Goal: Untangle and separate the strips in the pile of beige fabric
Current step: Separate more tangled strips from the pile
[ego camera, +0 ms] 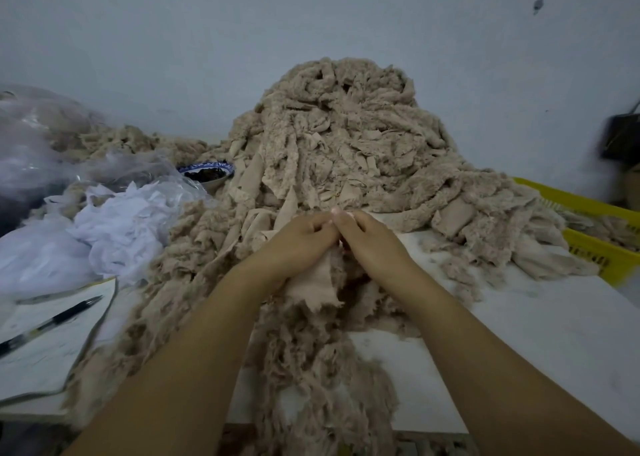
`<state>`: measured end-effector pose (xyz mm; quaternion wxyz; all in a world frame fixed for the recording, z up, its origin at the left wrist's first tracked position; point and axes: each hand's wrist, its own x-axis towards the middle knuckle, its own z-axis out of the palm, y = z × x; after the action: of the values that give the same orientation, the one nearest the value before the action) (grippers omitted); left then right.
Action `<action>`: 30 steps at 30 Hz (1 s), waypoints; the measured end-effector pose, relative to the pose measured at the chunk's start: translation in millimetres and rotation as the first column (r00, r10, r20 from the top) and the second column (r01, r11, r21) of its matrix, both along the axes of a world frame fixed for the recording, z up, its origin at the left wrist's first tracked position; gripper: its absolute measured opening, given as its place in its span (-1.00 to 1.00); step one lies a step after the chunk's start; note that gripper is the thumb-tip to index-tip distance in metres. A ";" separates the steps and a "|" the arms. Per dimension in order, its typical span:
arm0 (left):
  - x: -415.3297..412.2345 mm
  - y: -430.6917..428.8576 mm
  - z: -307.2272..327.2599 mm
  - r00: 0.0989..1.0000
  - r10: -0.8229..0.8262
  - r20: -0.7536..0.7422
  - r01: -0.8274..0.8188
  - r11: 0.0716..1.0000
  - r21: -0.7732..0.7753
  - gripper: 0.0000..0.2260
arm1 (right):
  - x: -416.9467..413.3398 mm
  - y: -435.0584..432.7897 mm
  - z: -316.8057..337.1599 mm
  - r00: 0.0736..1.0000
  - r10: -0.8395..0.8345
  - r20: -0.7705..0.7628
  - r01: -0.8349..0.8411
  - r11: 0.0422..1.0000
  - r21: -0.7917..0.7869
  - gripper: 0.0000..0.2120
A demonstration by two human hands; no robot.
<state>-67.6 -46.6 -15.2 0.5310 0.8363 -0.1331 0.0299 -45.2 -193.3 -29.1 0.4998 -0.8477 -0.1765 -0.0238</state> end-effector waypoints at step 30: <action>0.1 49.0 9.9 0.958 0.262 -0.116 -0.286 0.860 -0.422 -0.75 | 11.4 -64.0 19.5 0.933 0.034 -0.358 0.317 0.392 0.864 -0.73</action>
<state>-67.5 2.4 -5.3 0.6976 0.7077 0.0119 0.1110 -33.9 -257.3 -9.6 0.8971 -0.4408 0.0221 -0.0222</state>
